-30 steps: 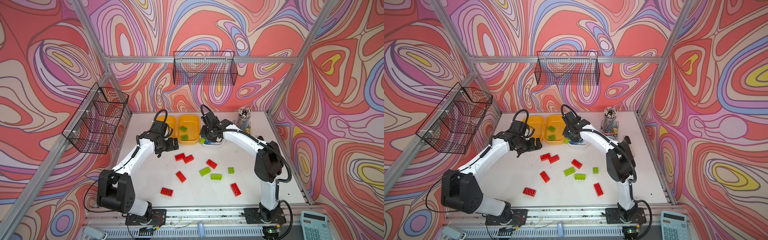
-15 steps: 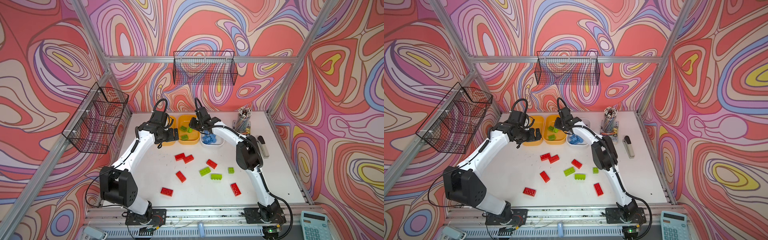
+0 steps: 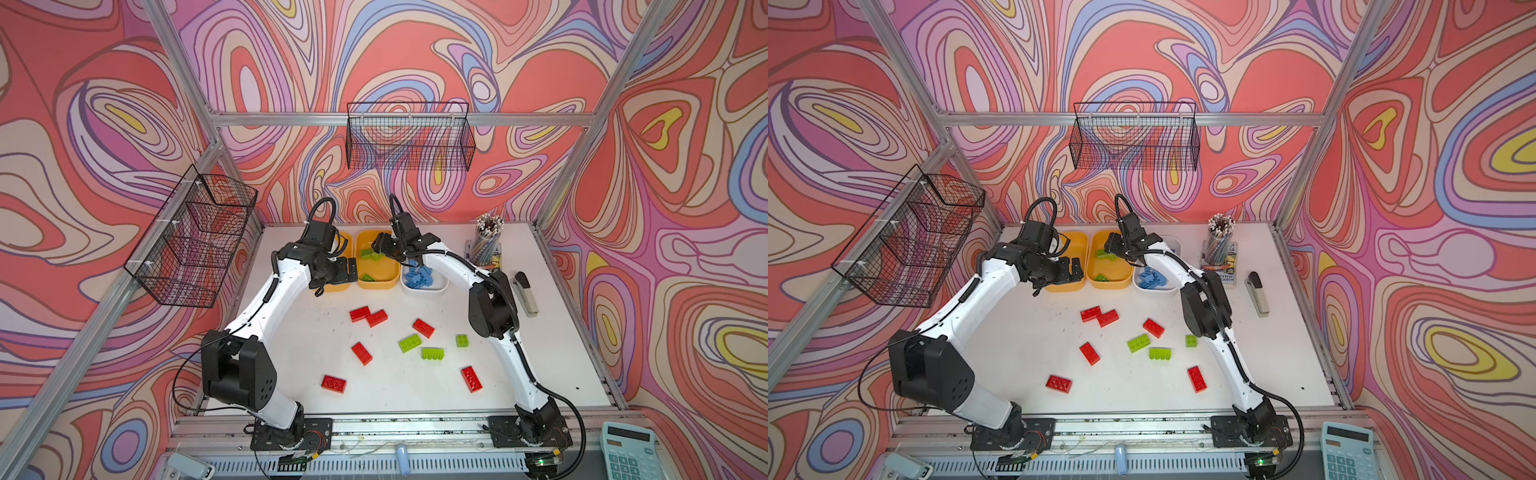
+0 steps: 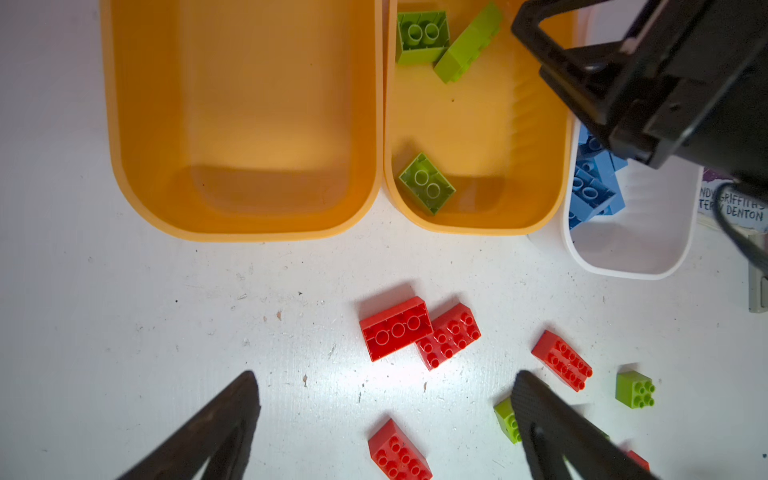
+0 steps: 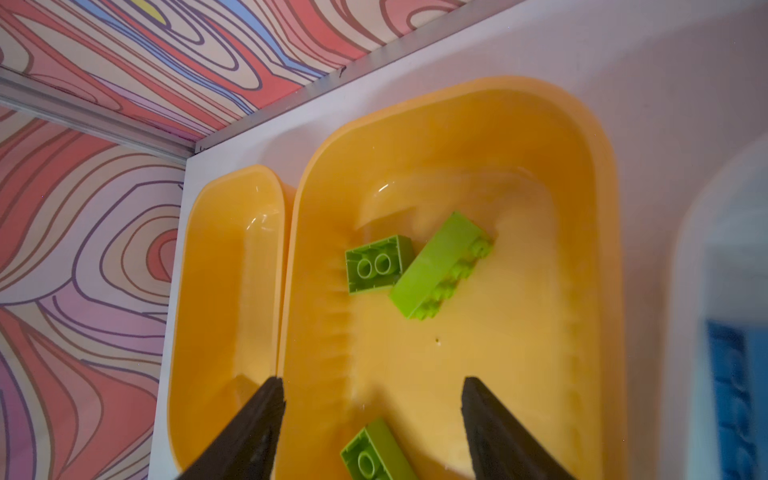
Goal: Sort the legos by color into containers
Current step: 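Move the right gripper back over another lime-green brick while the left arm swings nearer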
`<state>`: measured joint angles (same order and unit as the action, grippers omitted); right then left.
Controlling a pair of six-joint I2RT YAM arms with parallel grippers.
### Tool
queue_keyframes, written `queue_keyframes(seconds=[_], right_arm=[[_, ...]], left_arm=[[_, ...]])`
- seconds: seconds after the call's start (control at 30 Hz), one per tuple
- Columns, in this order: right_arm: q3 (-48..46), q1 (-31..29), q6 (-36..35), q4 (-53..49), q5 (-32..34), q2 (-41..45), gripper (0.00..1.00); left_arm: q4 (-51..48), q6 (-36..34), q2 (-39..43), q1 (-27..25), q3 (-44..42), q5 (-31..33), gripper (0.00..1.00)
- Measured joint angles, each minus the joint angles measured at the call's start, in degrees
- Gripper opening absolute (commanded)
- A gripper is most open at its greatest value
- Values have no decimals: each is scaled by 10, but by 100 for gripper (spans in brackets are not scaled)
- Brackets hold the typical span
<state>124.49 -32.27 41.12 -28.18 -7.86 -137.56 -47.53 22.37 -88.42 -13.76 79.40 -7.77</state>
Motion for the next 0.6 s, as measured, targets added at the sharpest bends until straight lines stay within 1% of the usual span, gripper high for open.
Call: queue_keyframes(seconds=[0.07, 0.17, 0.27, 0.33, 0.43, 0.6], right_arm=[[-46, 0, -10, -16, 4, 49, 77], [-132, -3, -26, -40, 16, 148, 79], [-212, -8, -37, -58, 28, 240, 82], [-262, -18, -43, -71, 35, 291, 83], [-326, -47, -48, -94, 44, 334, 84], [-433, -107, -54, -126, 58, 352, 85]], left_arm=[[9, 10, 21, 0, -34, -6, 98], [26, 30, 62, 0, -91, -22, 99], [41, 54, 113, 0, -148, -46, 100], [51, 69, 156, -1, -186, -65, 100], [58, 82, 225, -8, -232, -94, 100], [59, 90, 319, -33, -276, -151, 100]])
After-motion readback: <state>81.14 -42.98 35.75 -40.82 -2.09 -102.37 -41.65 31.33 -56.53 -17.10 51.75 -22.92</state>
